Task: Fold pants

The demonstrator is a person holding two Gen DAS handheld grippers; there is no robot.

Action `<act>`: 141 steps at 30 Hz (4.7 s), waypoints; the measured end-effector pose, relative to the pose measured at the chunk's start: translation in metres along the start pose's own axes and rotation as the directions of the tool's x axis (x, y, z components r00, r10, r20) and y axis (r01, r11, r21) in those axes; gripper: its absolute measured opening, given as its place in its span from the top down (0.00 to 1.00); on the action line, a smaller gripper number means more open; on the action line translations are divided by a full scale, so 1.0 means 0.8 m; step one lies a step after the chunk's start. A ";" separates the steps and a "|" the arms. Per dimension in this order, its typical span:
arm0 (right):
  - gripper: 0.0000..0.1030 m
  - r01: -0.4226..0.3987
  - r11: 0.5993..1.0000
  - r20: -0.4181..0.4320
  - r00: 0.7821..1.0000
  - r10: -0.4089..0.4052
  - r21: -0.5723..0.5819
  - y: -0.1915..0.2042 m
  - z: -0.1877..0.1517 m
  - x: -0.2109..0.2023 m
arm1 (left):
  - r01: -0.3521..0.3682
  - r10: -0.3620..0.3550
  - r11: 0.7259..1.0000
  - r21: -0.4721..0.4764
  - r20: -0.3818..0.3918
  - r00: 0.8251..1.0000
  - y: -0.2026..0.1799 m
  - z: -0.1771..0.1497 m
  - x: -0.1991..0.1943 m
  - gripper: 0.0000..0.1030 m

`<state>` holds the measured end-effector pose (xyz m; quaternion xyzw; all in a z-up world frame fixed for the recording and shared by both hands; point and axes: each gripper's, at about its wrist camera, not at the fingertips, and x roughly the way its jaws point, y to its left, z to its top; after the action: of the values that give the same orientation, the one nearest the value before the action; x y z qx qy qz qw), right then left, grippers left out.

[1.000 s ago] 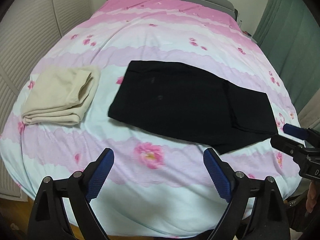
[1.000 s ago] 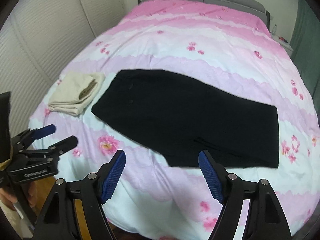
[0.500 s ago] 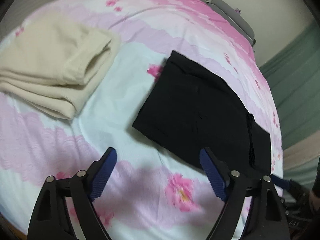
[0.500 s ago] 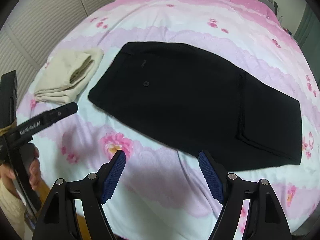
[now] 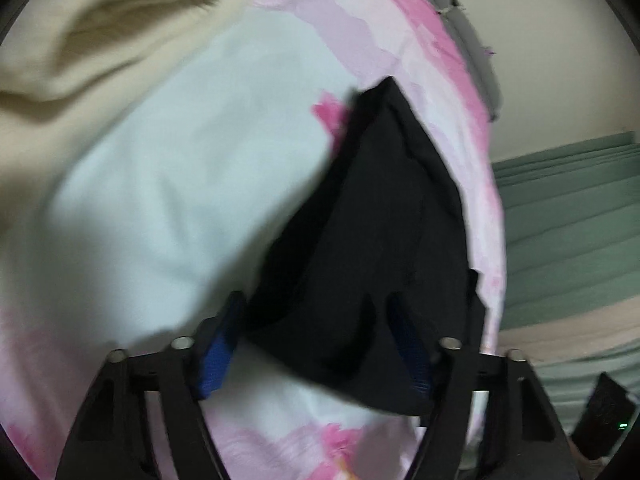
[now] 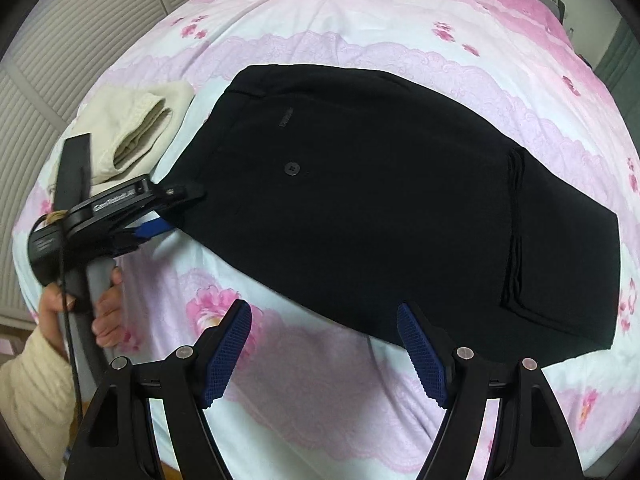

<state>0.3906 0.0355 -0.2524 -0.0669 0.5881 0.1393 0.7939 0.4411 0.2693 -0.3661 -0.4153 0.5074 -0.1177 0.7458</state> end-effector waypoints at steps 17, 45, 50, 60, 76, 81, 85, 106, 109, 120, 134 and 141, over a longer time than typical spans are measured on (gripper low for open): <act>0.26 0.017 0.998 0.024 1.000 -0.018 0.056 -0.018 0.006 -0.002 | -0.089 0.087 0.992 0.091 0.025 0.996 -0.076 0.017 0.005 0.78; 0.26 0.003 0.920 0.231 0.968 -0.102 0.392 -0.340 -0.110 -0.184 | -0.297 0.259 0.742 0.601 0.152 0.954 -0.531 -0.141 0.067 0.81; 0.26 -0.015 0.899 0.240 0.965 -0.101 0.437 -0.412 -0.144 -0.195 | -0.285 0.281 0.715 0.638 0.111 0.953 -0.578 -0.187 0.139 0.81; 0.26 0.015 0.837 0.188 0.972 -0.141 0.547 -0.536 -0.229 -0.202 | -0.240 0.376 0.694 0.679 -0.057 0.925 -0.615 -0.277 0.316 0.82; 0.26 0.042 0.760 0.113 0.982 -0.151 0.648 -0.609 -0.308 -0.182 | -0.297 0.511 0.626 0.721 -0.092 0.854 -0.617 -0.344 0.432 0.67; 0.26 0.030 0.758 0.114 0.984 -0.137 0.651 -0.614 -0.303 -0.181 | -0.238 0.447 0.637 0.733 -0.100 0.889 -0.636 -0.348 0.408 0.38; 0.26 0.018 0.782 0.132 0.983 -0.128 0.624 -0.607 -0.290 -0.182 | -0.263 0.436 0.610 0.747 -0.039 0.899 -0.642 -0.332 0.362 0.31; 0.43 -0.241 0.878 0.163 0.968 0.188 0.414 -0.554 -0.171 -0.047 | -0.505 0.682 0.542 0.671 0.000 0.732 -0.520 -0.323 0.321 0.24; 0.48 -0.239 0.872 0.130 0.971 0.203 0.427 -0.560 -0.166 -0.026 | -0.485 0.678 0.545 0.684 -0.020 0.734 -0.522 -0.331 0.333 0.24; 0.64 -0.295 0.847 0.137 0.956 0.261 0.442 -0.563 -0.156 -0.018 | -0.482 0.676 0.536 0.693 -0.010 0.737 -0.528 -0.322 0.333 0.24; 0.91 -0.348 0.770 0.194 0.938 0.289 0.535 -0.585 -0.135 -0.003 | -0.500 0.686 0.541 0.677 -0.011 0.728 -0.526 -0.318 0.337 0.24; 0.91 -0.287 0.809 0.218 0.955 0.200 0.513 -0.603 -0.133 -0.028 | -0.495 0.676 0.547 0.675 -0.007 0.737 -0.536 -0.330 0.343 0.24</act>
<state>0.4321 -0.4555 -0.2905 0.2460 0.5443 0.0737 0.7986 0.4464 -0.2956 -0.2676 0.0763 0.6415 -0.0775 0.7594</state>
